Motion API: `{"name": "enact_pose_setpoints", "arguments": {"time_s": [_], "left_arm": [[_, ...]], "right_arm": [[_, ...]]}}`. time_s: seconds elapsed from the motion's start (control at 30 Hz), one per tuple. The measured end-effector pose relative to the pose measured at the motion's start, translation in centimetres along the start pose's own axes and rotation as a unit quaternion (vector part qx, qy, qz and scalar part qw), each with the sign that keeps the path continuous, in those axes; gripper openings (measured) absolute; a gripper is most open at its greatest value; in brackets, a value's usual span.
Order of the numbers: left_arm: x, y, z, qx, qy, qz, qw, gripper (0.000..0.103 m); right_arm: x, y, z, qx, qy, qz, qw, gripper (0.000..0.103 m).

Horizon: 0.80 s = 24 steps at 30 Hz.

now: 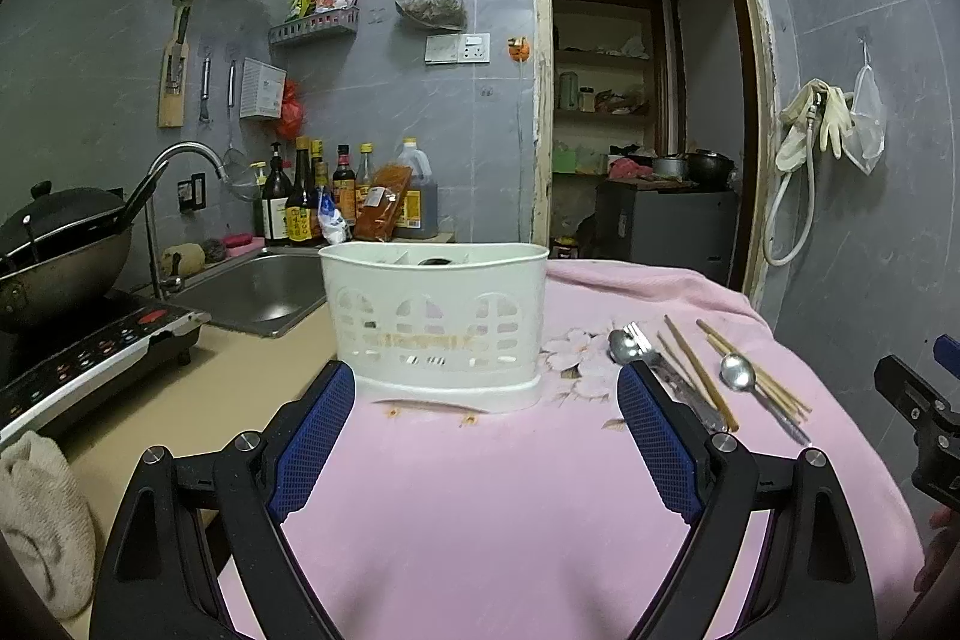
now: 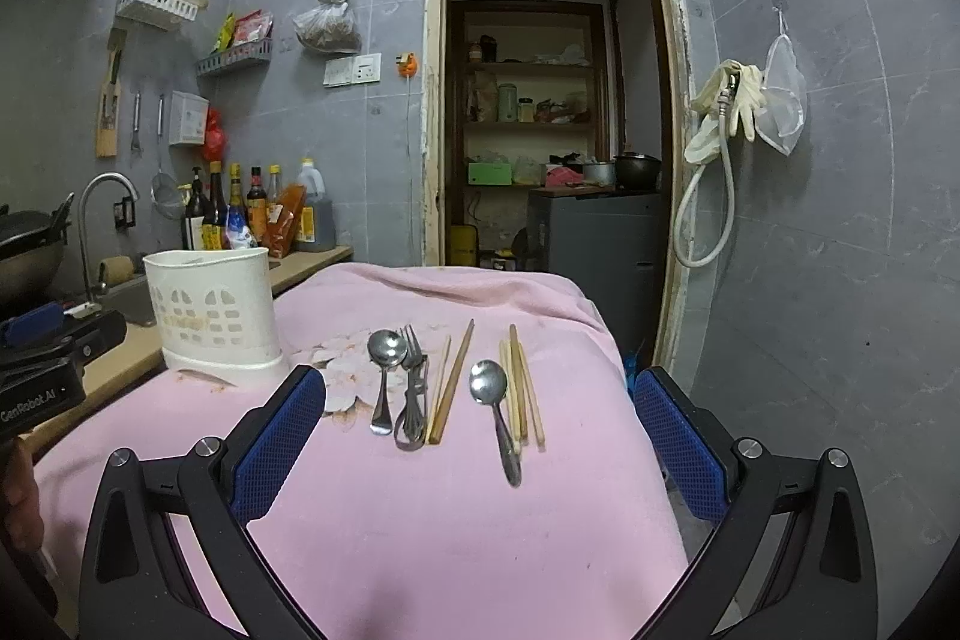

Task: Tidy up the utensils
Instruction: 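Move both tools down toward the row of spoons and chopsticks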

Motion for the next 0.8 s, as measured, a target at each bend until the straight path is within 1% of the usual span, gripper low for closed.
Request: {"name": "enact_pose_setpoints", "arguments": {"time_s": [0.2, 0.43, 0.5, 0.6, 0.7, 0.8], "left_arm": [[-1.1, -1.3, 1.1, 0.011, 0.002, 0.004, 0.9999, 0.086], [-1.6, -4.5, 3.9, 0.058, 0.035, 0.010, 0.9976, 0.086], [-1.3, -5.7, 5.1, 0.077, 0.054, 0.012, 0.9955, 0.086], [-0.7, -7.3, 6.6, 0.094, 0.087, 0.021, 0.9915, 0.086], [-0.1, -8.8, 8.5, 0.108, 0.116, 0.030, 0.9869, 0.086], [0.3, -10.1, 10.3, 0.114, 0.140, 0.043, 0.9827, 0.086]], "right_arm": [[-0.8, -0.9, 1.6, -0.009, 0.004, -0.013, 1.000, 0.103], [-1.8, -2.6, 4.4, -0.045, 0.014, -0.026, 0.999, 0.103], [-2.0, -3.1, 5.2, -0.049, 0.020, -0.031, 0.998, 0.103], [-1.8, -4.0, 6.9, -0.065, 0.044, -0.035, 0.996, 0.103], [-1.3, -5.0, 8.8, -0.074, 0.072, -0.039, 0.994, 0.103], [-1.1, -5.6, 10.5, -0.091, 0.087, -0.054, 0.991, 0.103]]}}
Point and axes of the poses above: each gripper's, at about its wrist camera, not at the fingertips, and z roughly the way its jaws point, y to its left, x to its underside, the point moved 9 cm from there along z, roughly the way its jaws point, and after that the axes turned 12 degrees about -z, right-handed, at the moved point
